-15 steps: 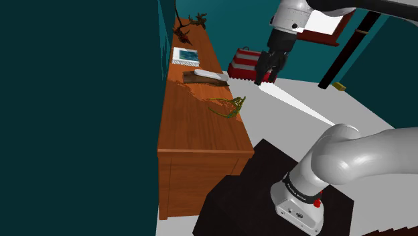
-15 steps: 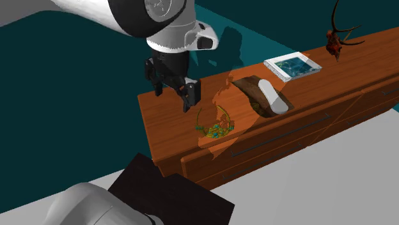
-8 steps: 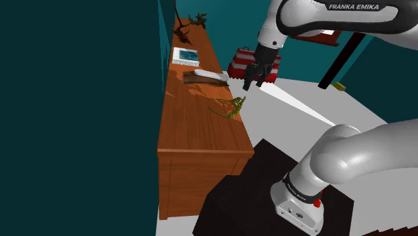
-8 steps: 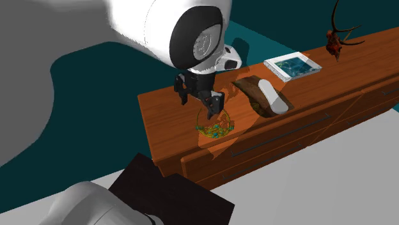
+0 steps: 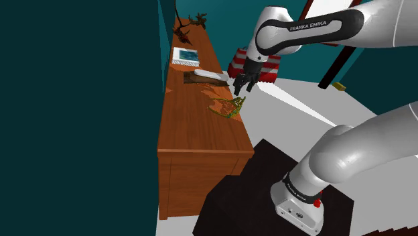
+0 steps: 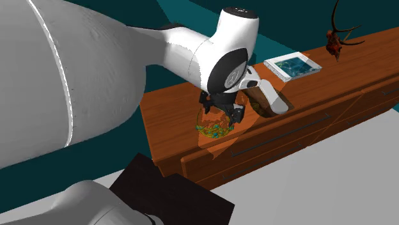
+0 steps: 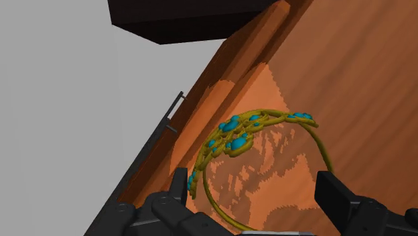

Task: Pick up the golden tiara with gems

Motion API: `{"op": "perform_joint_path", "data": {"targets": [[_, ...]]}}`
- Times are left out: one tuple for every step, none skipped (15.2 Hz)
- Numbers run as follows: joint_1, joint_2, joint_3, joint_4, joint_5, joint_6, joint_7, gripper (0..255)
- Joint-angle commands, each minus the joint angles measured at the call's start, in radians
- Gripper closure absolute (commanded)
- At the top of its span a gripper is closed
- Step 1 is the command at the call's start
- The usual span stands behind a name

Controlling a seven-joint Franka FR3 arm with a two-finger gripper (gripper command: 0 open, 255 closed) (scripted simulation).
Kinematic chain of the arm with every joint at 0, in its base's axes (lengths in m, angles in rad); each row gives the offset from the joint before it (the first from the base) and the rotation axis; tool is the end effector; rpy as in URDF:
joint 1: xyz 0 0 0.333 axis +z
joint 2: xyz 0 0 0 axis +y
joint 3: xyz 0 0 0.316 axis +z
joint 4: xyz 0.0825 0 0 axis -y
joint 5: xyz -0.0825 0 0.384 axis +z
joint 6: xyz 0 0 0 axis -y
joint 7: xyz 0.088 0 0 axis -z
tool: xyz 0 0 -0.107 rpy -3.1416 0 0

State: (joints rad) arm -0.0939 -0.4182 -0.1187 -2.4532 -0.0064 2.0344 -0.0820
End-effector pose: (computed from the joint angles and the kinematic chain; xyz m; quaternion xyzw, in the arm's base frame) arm 0.4059 -0.0894 0.4488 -0.9980 0.0587 -0.0014 0.0212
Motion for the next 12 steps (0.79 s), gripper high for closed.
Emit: {"op": "perform_joint_path", "data": {"targets": [[-0.007, 0.052, -0.015, 0.006, -0.006, 0.057, -0.019, 0], [-0.010, 0.085, -0.024, 0.013, -0.007, 0.088, -0.030, 0], [-0.013, 0.119, -0.032, 0.021, -0.007, 0.118, -0.041, 0], [-0.015, 0.153, -0.040, 0.031, -0.006, 0.147, -0.052, 0], [-0.018, 0.188, -0.048, 0.042, -0.004, 0.175, -0.064, 0], [-0.018, 0.190, -0.048, 0.042, -0.004, 0.176, -0.064, 0], [-0.018, 0.197, -0.049, 0.035, -0.003, 0.191, -0.066, 0], [-0.018, 0.204, -0.049, 0.027, -0.001, 0.205, -0.067, 0], [-0.018, 0.212, -0.050, 0.020, 0.000, 0.220, -0.068, 0], [-0.017, 0.219, -0.051, 0.014, 0.001, 0.234, -0.070, 0], [-0.017, 0.227, -0.051, 0.007, 0.003, 0.249, -0.071, 0], [-0.017, 0.236, -0.052, 0.000, 0.005, 0.264, -0.073, 0]]}}
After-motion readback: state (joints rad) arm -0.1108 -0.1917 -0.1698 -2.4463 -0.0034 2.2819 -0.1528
